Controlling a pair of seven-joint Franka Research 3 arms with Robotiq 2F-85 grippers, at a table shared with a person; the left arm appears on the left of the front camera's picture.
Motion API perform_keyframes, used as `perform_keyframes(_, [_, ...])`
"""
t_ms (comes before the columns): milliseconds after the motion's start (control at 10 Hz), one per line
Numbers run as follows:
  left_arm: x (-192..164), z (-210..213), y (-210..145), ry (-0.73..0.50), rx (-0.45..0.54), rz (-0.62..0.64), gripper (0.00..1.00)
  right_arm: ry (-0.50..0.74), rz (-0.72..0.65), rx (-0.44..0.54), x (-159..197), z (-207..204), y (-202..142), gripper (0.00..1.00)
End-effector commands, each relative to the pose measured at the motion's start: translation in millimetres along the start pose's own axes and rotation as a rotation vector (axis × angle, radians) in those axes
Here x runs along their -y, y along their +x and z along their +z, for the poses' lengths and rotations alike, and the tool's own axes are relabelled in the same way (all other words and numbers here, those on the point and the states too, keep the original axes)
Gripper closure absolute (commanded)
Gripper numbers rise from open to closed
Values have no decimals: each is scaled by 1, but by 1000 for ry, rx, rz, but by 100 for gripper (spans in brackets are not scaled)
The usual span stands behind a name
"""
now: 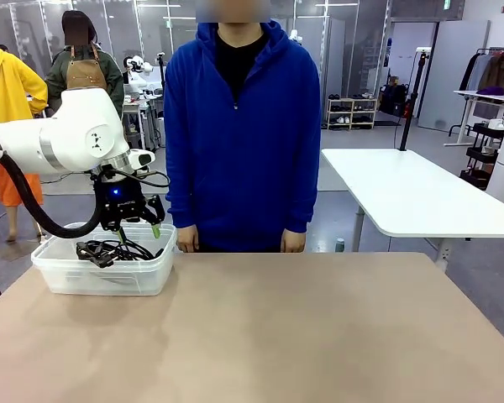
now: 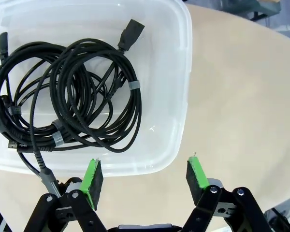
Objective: Organize and store the cables.
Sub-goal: Place the USB Extension Cable into the Organizing box.
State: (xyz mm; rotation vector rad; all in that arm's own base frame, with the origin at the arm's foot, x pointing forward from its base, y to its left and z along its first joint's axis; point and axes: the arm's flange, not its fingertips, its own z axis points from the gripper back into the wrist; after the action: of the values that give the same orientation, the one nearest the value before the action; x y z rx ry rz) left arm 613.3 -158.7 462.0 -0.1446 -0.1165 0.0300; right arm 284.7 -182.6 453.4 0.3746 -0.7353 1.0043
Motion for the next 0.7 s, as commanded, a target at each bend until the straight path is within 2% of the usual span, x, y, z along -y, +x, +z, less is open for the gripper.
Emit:
perform_keyframes(0, [-1,0,1,-2,7,2,13,2,1,13,1,2,1,0])
perform_keyframes(600, [-1,0,1,-2,7,2,13,2,1,13,1,2,1,0])
